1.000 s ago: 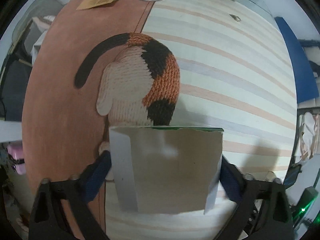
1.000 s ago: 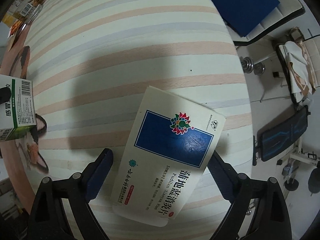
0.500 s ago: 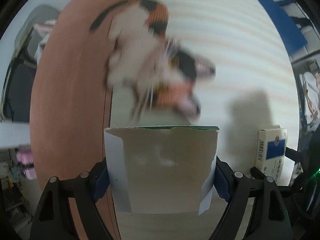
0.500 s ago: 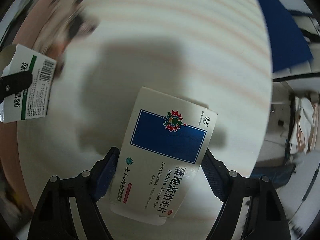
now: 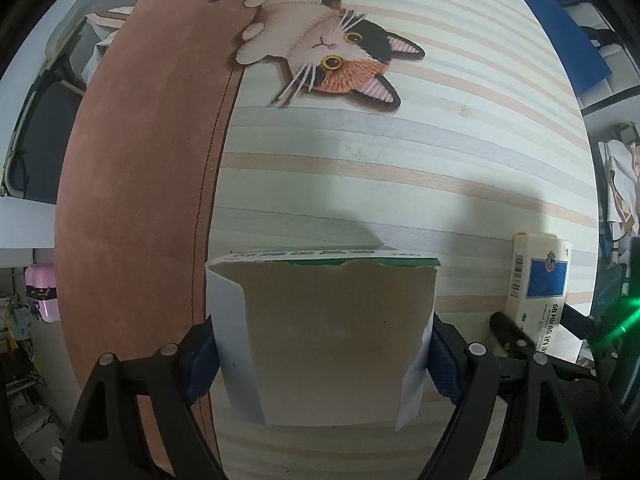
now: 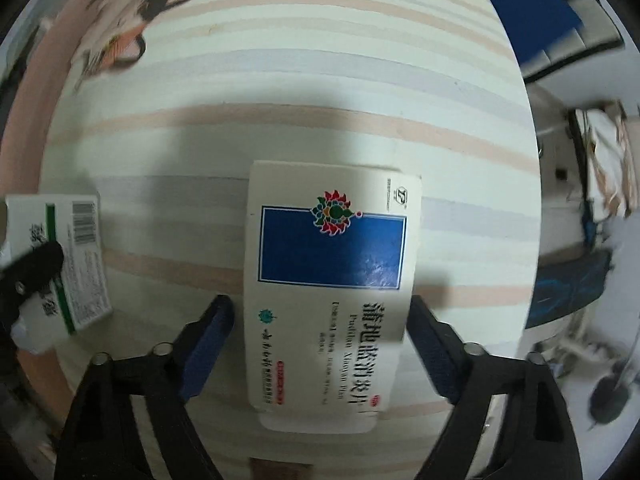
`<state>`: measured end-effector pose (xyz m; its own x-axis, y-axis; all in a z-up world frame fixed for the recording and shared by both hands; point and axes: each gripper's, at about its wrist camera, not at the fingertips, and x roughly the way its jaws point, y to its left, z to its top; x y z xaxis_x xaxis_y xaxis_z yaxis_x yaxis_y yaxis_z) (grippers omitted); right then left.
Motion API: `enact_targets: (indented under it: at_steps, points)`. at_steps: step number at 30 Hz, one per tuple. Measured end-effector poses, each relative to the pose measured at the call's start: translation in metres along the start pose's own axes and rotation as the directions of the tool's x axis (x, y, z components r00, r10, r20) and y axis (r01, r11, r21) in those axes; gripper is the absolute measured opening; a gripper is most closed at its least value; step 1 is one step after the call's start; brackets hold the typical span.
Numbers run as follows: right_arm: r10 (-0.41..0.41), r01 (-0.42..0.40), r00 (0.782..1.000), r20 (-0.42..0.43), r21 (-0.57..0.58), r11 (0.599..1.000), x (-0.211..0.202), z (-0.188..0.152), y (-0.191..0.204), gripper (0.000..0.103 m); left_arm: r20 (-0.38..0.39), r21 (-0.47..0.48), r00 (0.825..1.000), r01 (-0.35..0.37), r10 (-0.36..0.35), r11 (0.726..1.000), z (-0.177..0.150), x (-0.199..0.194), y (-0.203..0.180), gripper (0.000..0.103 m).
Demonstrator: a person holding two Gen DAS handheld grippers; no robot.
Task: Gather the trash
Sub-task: 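Carry the medicine box and white-green box with both tools over the trash bin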
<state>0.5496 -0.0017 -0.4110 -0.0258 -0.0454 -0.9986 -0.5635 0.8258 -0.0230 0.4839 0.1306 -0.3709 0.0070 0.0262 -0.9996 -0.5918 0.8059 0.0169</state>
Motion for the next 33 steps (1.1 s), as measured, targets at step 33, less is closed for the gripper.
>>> enact_targets:
  at_steps: [33]
  points:
    - [0.009, 0.004, 0.941, 0.338, -0.038, 0.999, -0.104, -0.058, -0.007, 0.074, 0.210, 0.009, 0.978, 0.015, -0.017, 1.000, -0.072, -0.090, 0.046, 0.084]
